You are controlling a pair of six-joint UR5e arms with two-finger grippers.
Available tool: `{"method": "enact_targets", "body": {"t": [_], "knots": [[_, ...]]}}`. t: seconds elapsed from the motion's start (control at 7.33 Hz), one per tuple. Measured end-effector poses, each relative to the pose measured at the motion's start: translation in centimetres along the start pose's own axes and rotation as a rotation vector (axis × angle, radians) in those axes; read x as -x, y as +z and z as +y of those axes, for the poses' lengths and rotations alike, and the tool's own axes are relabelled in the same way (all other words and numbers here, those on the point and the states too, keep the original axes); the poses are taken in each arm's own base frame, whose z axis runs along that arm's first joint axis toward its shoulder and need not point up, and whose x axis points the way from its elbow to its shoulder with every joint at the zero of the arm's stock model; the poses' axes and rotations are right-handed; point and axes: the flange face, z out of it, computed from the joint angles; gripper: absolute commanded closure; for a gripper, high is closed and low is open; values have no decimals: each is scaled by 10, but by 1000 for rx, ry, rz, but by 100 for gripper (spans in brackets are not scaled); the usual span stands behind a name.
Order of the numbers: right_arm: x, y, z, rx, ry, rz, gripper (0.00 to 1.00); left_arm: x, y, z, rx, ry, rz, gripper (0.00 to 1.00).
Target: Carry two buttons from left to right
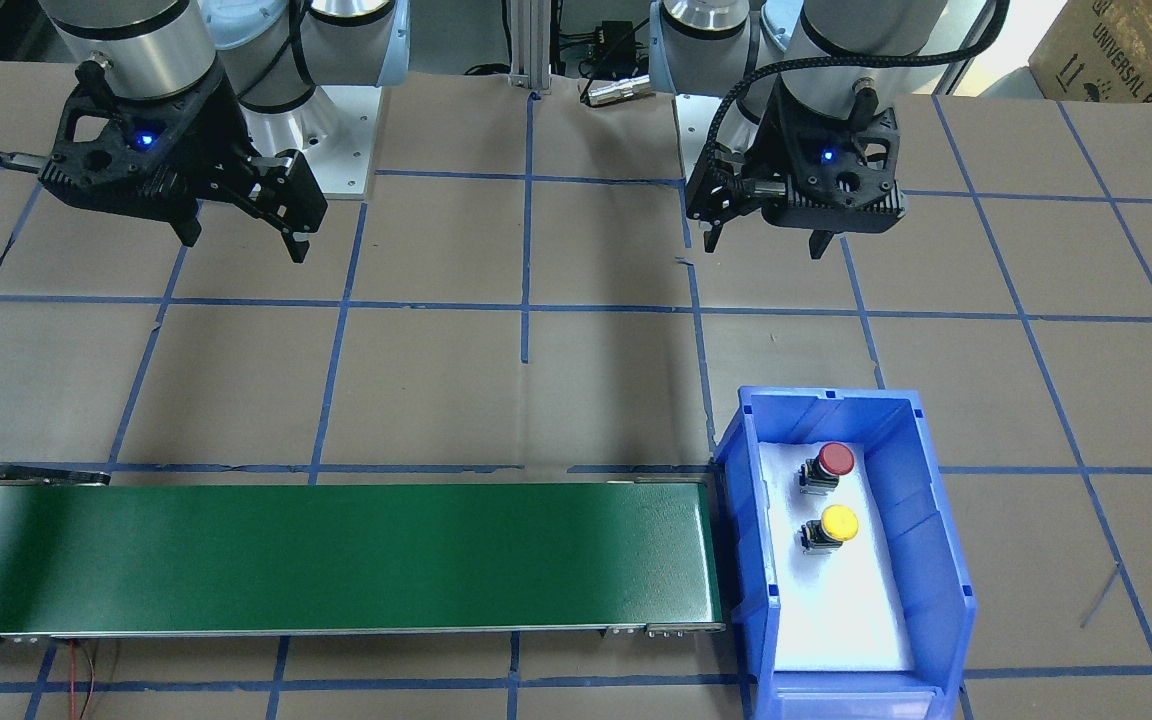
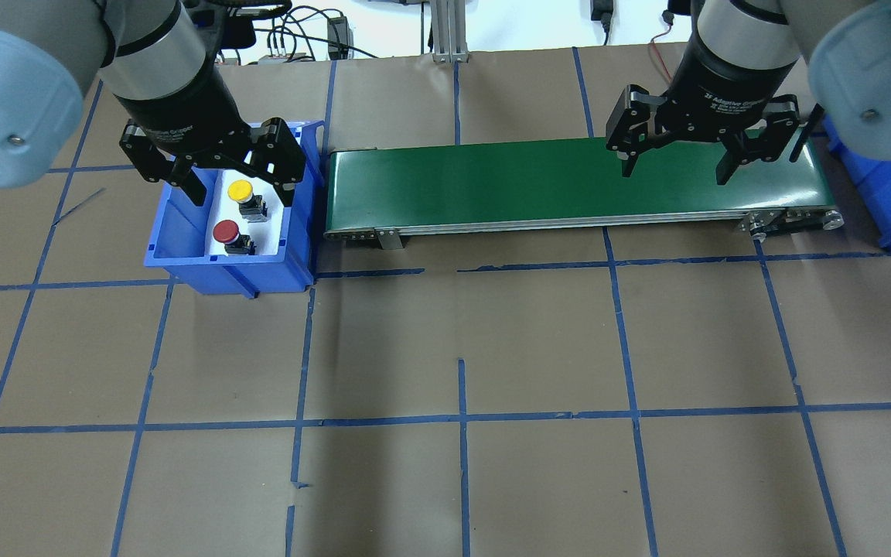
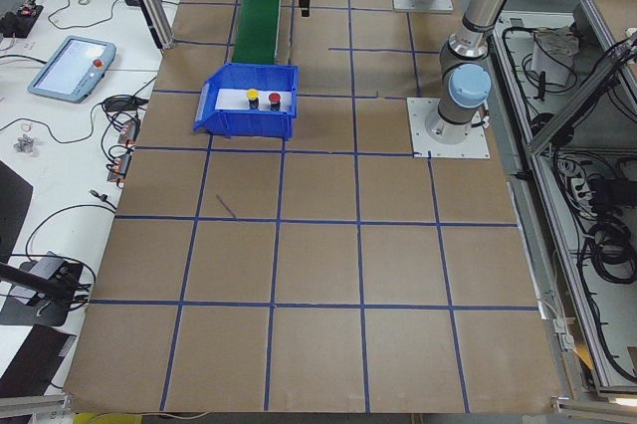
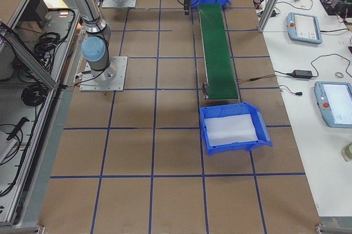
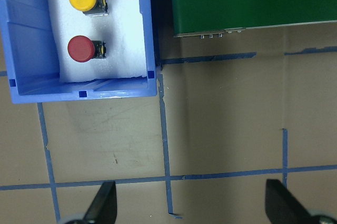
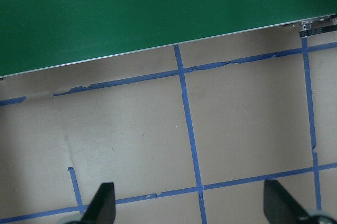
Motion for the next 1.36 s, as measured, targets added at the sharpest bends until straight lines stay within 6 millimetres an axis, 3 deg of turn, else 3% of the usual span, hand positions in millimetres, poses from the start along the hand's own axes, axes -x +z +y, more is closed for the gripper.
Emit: {"method": "enact_targets", "body": {"t": [0.95, 1.09, 1.36], "knots": [[0, 5, -2, 9, 1, 5, 0, 4, 5, -6, 1, 18, -7, 0], [-1, 6, -2, 11, 1, 7, 0, 11, 11, -19, -22, 44, -9, 0], [-1, 8, -2, 16, 1, 9, 0, 46, 48, -72, -44, 66, -14, 0]]}}
